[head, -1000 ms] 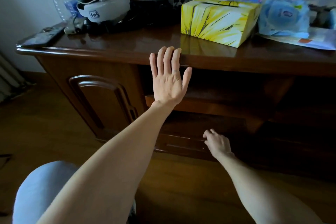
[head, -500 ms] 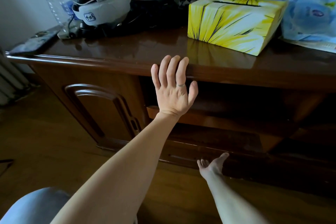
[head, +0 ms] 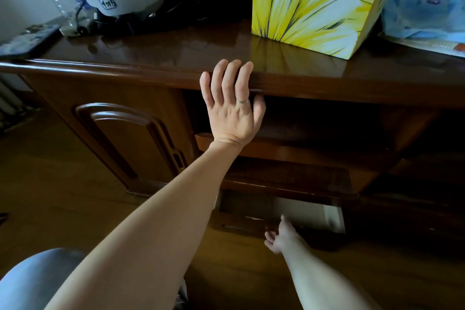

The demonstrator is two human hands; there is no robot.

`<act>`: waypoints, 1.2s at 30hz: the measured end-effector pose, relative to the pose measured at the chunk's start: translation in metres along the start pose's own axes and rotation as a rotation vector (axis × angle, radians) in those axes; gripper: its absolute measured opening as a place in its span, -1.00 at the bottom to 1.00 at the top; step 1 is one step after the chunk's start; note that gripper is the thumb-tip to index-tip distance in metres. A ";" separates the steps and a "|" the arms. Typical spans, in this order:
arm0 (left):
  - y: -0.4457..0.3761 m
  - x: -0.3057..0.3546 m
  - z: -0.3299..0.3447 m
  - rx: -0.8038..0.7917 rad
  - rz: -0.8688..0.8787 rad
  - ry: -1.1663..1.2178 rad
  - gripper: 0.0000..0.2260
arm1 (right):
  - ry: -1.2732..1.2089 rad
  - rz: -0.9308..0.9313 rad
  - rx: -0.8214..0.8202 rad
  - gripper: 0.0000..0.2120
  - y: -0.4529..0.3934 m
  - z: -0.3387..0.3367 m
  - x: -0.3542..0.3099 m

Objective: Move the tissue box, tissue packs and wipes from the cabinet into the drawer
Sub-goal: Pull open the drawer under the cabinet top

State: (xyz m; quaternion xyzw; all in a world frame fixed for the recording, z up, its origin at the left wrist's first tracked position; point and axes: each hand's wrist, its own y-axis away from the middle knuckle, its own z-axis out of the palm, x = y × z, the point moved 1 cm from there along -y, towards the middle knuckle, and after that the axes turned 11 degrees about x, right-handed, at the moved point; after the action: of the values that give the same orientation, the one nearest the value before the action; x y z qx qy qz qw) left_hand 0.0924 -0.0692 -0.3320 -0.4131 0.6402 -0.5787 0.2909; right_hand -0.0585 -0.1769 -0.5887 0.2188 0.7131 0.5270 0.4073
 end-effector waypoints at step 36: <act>-0.157 0.056 -0.025 -0.472 -0.075 0.273 -0.55 | 0.475 -1.554 -0.544 -0.83 0.307 -0.081 -0.202</act>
State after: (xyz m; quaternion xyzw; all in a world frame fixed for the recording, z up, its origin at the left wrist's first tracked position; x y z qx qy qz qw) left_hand 0.0738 -0.1039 -0.1679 -0.4110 0.7748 -0.4744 0.0758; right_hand -0.0444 -0.2657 -0.2240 -0.5534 0.5758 0.2830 0.5311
